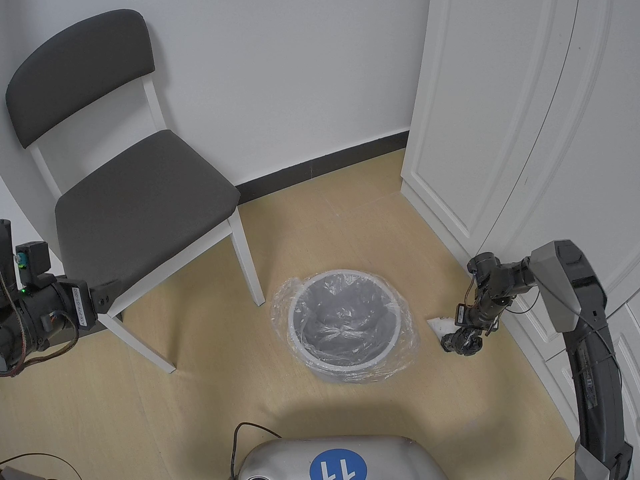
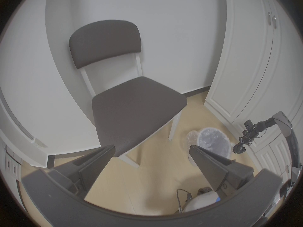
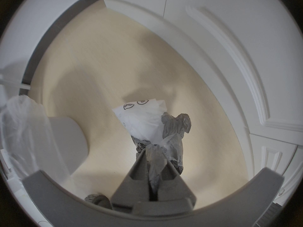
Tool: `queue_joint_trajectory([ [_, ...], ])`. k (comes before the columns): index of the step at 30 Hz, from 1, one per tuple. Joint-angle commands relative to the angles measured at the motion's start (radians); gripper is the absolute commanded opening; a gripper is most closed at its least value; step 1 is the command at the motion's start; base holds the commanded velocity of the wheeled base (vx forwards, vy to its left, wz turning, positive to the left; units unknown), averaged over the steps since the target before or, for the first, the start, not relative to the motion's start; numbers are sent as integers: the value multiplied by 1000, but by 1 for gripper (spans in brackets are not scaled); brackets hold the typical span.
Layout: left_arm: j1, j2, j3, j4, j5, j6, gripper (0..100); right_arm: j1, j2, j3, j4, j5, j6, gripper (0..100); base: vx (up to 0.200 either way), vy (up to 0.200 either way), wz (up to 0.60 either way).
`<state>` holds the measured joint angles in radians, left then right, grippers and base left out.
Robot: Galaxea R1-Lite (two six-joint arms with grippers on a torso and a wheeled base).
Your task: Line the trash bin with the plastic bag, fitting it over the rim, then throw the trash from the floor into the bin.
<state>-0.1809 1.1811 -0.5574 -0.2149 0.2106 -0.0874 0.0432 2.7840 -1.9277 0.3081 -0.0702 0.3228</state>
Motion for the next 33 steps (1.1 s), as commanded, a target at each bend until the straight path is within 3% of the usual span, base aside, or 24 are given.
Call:
queue_joint_trajectory([
  [1, -2, -123, -7, -66, 16, 5, 100, -39, -379, 315, -210, 110, -7, 0, 0, 0, 0],
  [2, -3, -163, -6, -75, 16, 20, 100, -46, -495, 403, -271, 145, -10, 0, 0, 0, 0],
  [8, -12, -297, -2, -78, 13, 143, 100, -48, -863, 656, -466, 158, -39, 0, 0, 0, 0],
  [11, -49, -319, -7, -98, 12, 193, 100, -34, -991, 771, -590, 159, -87, 0, 0, 0, 0],
  [13, -49, -319, -7, -98, 12, 193, 100, -34, -995, 776, -596, 159, -90, 0, 0, 0, 0],
  [14, -124, -310, -1, -175, 12, 195, 100, -5, -1069, 880, -722, 155, -148, 0, 0, 0, 0],
  [16, -186, -297, 7, -241, 13, 190, 100, 18, -1107, 951, -827, 155, -202, 0, 0, 0, 0],
  [19, -220, -285, 33, -317, 12, 184, 100, 49, -1138, 1016, -935, 156, -251, 0, 0, 0, 0],
  [20, -221, -281, 65, -370, 10, 193, 100, 98, -1149, 1055, -985, 155, -281, 0, 0, 0, 0],
  [23, -227, -278, 90, -406, 10, 196, 100, 165, -1141, 1047, -975, 155, -291, 0, 0, 0, 0],
  [24, -229, -278, 113, -428, 10, 192, 100, 225, -1104, 966, -900, 153, -287, 0, 0, 0, 0],
  [26, -232, -278, 125, -432, 9, 187, 100, 265, -1080, 855, -747, 153, -261, 0, 0, 0, 0],
  [27, -232, -278, 125, -432, 9, 187, 100, 265, -1080, 855, -747, 153, -261, 0, 0, 0, 0],
  [28, -239, -276, 128, -439, 7, 192, 100, 303, -1075, 740, -564, 156, -134, 0, 0, 0, 0],
  [30, -246, -276, 133, -459, 7, 198, 100, 337, -1055, 622, -429, 173, 32, 0, 0, 0, 0],
  [33, -247, -273, 143, -488, 6, 198, 100, 346, -1005, 473, -299, 181, 168, 0, 0, 0, 0],
])
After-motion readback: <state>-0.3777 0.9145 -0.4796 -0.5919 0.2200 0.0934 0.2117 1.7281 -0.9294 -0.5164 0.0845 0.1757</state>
